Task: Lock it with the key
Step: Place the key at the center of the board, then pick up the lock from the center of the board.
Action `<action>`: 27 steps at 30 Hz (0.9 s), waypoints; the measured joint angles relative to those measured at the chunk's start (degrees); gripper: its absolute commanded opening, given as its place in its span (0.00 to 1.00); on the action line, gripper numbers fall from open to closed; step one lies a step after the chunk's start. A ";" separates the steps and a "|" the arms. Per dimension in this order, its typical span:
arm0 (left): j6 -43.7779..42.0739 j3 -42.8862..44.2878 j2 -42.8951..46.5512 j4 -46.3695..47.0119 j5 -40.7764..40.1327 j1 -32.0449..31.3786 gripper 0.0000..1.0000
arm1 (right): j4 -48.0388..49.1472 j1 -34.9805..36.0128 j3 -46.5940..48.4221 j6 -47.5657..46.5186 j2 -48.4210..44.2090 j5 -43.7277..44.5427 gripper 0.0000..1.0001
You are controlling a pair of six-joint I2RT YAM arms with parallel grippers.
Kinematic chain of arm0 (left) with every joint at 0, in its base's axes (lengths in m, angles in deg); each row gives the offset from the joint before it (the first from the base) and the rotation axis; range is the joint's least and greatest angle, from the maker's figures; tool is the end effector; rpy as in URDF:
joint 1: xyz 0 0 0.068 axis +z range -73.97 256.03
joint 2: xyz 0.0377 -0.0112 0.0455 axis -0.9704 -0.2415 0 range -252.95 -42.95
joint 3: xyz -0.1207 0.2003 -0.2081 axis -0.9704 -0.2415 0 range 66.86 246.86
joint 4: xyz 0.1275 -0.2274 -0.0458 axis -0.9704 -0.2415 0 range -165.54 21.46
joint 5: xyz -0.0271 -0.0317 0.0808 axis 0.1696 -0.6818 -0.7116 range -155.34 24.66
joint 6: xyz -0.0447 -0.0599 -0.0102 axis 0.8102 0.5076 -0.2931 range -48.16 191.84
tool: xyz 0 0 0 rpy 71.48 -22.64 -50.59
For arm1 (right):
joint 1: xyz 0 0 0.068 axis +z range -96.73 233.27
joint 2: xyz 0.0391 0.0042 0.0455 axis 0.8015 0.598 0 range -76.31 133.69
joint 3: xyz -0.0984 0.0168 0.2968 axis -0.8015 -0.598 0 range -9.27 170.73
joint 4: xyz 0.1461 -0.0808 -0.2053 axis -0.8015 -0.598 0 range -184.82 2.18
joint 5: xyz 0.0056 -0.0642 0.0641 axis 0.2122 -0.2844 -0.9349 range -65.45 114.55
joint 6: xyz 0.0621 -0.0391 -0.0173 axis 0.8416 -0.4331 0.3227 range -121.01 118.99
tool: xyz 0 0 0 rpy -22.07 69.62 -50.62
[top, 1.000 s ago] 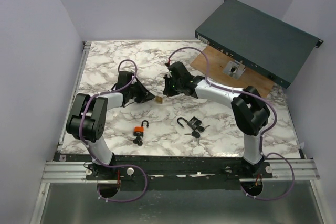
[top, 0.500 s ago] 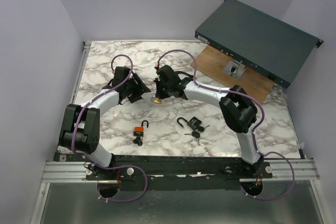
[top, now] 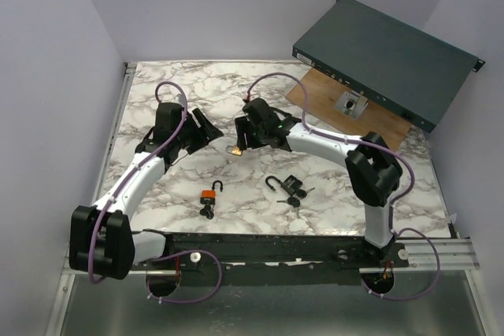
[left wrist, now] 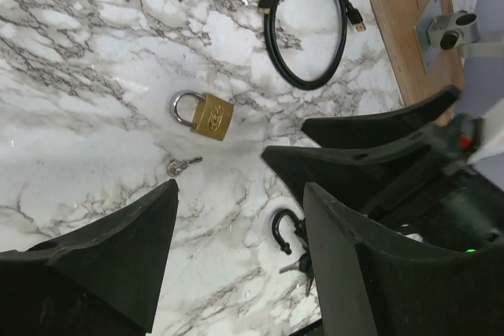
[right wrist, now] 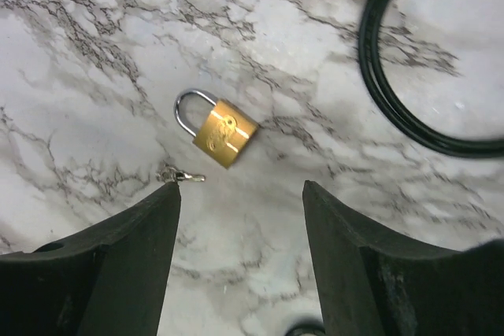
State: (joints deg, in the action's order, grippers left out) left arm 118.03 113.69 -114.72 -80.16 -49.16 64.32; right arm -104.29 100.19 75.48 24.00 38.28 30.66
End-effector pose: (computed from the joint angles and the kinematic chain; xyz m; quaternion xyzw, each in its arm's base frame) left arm 0.2740 -0.0749 0.2728 -0.2017 0.8633 -0.3254 0.3287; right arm 0.3379 0.3511 0.2205 -0.1566 0.9138 0.1782 0.3298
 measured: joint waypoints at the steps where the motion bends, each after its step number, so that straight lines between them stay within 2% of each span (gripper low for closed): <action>1: -0.20 -0.37 0.81 -0.52 0.33 -0.09 0.64 | -0.31 0.00 -1.46 0.52 -2.03 0.94 0.67; 13: -2.34 -1.09 10.95 -4.94 3.82 -2.69 0.64 | -8.31 0.00 -21.53 14.91 -30.01 12.96 0.75; 22: -2.82 -1.09 12.52 -6.69 5.77 -4.20 0.64 | -16.33 0.00 -33.59 28.94 -38.95 15.61 0.76; 27: -3.10 -1.09 12.52 -6.99 6.56 -4.57 0.64 | -16.31 0.00 -38.64 31.32 -41.90 15.50 0.79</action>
State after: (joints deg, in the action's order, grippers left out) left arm 114.93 112.59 -102.19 -87.15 -42.60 59.76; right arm -120.60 100.19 36.84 55.32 -3.62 46.16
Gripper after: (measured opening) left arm 0.639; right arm 0.782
